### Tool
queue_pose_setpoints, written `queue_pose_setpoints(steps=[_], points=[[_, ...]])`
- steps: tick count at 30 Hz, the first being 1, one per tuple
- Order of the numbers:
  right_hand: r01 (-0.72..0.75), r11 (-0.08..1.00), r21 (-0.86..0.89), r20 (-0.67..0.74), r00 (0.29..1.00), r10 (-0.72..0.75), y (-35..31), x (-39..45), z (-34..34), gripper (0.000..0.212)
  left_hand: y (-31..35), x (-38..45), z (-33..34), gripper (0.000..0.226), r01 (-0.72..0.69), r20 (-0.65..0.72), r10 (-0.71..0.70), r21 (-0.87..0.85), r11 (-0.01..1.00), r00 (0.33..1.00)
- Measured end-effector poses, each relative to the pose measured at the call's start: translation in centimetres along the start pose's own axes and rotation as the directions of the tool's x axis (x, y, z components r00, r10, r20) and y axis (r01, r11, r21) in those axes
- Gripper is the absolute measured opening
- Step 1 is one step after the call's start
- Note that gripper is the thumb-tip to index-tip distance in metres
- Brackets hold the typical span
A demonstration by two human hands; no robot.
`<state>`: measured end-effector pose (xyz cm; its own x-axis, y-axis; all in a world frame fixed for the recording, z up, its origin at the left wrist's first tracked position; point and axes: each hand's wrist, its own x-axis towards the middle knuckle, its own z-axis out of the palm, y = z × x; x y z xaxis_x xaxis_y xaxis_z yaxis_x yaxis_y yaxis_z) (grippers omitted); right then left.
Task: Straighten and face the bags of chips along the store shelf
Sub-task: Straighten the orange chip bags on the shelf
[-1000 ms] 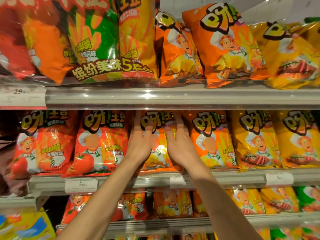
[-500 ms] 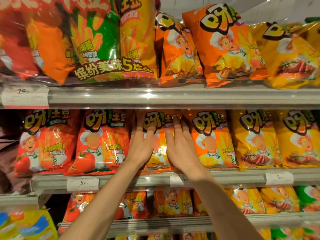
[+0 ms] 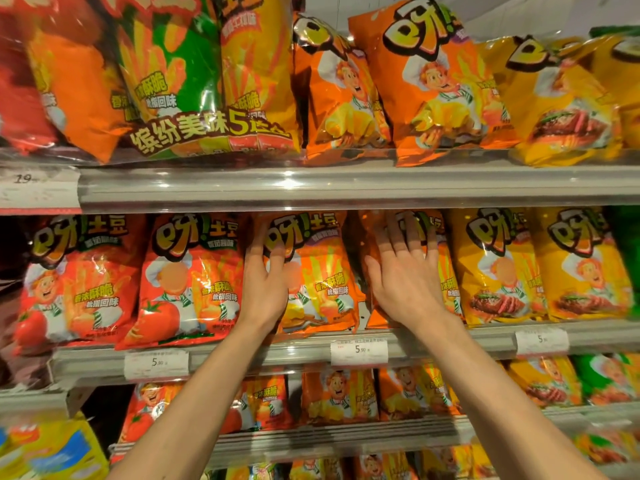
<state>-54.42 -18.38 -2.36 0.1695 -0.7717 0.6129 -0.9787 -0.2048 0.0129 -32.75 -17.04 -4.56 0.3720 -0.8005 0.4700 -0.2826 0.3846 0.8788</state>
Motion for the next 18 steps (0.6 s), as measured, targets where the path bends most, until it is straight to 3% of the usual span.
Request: queue_pose_setpoints(steps=[6,9,13,18], points=[[0.059,0.998,0.026,0.005,0.998,-0.059,-0.8,-0.3,0.4,0.054,0.7,-0.3,1.1,0.05,-0.039,0.021,0.04,-0.019,0.999,0.999],[0.033,0.985,0.172,0.002,0.999,-0.034,-0.4,-0.4,0.2,0.047,0.7,-0.4,1.6,0.053,-0.013,0.034,0.009,0.123,0.992,0.999],[0.074,0.945,0.32,-0.103,0.994,-0.042,-1.6,-1.6,-0.9,0.044,1.3,-0.6,1.5,0.055,-0.021,0.001,0.022,0.292,0.956,1.0],[0.167,0.928,0.332,-0.055,0.986,-0.158,-5.4,-1.8,-0.1,0.054,1.4,-0.7,0.7,0.055,0.003,0.078,-0.024,0.267,0.964,0.997]])
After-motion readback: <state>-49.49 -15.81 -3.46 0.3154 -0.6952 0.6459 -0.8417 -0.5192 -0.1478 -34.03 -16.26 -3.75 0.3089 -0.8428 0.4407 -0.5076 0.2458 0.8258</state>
